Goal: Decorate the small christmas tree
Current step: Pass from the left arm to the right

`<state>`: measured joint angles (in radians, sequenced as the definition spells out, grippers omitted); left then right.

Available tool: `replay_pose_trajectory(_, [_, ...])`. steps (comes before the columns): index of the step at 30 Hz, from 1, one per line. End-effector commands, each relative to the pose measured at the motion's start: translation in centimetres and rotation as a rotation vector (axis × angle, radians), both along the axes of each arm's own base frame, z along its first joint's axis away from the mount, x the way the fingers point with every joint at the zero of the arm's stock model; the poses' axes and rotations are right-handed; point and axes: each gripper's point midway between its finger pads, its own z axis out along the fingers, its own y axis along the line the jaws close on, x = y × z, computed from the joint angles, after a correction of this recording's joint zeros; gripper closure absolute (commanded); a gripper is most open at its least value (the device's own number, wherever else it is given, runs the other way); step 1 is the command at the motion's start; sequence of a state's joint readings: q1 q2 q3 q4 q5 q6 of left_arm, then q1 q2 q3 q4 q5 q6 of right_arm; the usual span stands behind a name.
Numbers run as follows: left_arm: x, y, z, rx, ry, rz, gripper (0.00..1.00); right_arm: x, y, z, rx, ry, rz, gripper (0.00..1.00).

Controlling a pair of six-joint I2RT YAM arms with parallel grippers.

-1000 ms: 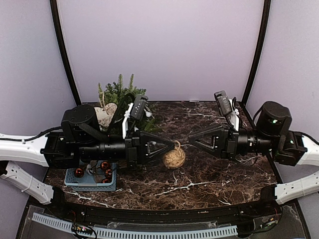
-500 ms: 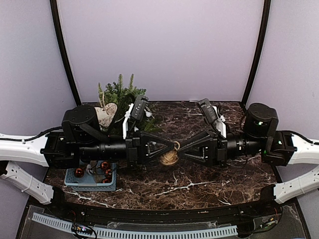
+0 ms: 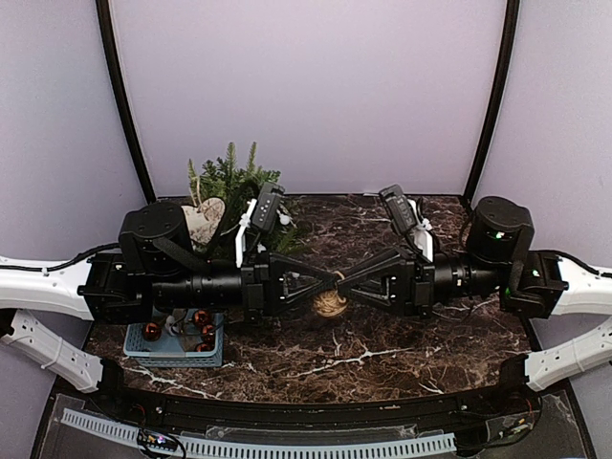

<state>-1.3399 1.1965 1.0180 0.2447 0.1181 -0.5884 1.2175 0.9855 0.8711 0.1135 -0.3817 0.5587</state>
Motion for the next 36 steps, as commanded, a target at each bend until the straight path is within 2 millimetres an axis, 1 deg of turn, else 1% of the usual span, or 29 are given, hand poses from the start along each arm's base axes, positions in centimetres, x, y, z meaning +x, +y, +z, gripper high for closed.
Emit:
replay_pose_trajectory(1, [-0.6,0.2,0.6,-0.016,-0.002,-0.021,1.00,0.1,-0.2,2.7,0.076,-0.024,-0.016,0.79])
replay_pose_trajectory(4, [-0.5,0.1,0.5,-0.012,0.000,-0.021,1.00,0.1,-0.2,2.7,0.075,-0.022,-0.018,0.86])
replay_pose_trajectory(7, [-0.4,0.2,0.4,-0.009,0.001,-0.012,1.00,0.3,-0.2,2.7,0.074,-0.021,-0.030,0.91])
replay_pose_trajectory(12, [0.2,0.7,0.4,-0.003,0.001,0.028,1.00,1.4,-0.8,2.5,0.061,-0.011,-0.102,0.95])
replay_pose_trajectory(15, [0.4,1.0,0.0,0.012,0.006,0.046,1.00,2.3,-1.4,2.2,0.051,0.011,-0.153,0.98])
replay_pose_trajectory(18, [0.5,1.1,-0.3,0.021,0.011,0.053,1.00,2.8,-1.7,1.9,0.050,0.035,-0.170,1.00])
replay_pose_trajectory(23, [1.1,1.3,-0.5,0.029,0.020,0.087,1.00,3.1,-1.7,1.2,0.025,0.063,-0.183,1.00])
replay_pose_trajectory(26, [1.2,1.7,-0.6,0.029,0.024,0.100,1.00,3.7,-1.8,0.5,0.002,0.087,-0.208,1.00])
replay_pose_trajectory(29, [1.8,2.0,-0.9,0.033,0.032,0.137,1.00,4.3,-2.0,0.1,-0.004,0.116,-0.231,1.00])
replay_pose_trajectory(32, [2.2,2.4,-1.7,0.058,0.052,0.169,1.00,4.9,-2.1,-0.3,-0.008,0.141,-0.253,1.00])
replay_pose_trajectory(36, [3.1,3.1,-2.5,0.075,0.079,0.226,1.00,5.6,-1.7,-1.0,-0.022,0.170,-0.264,1.00])
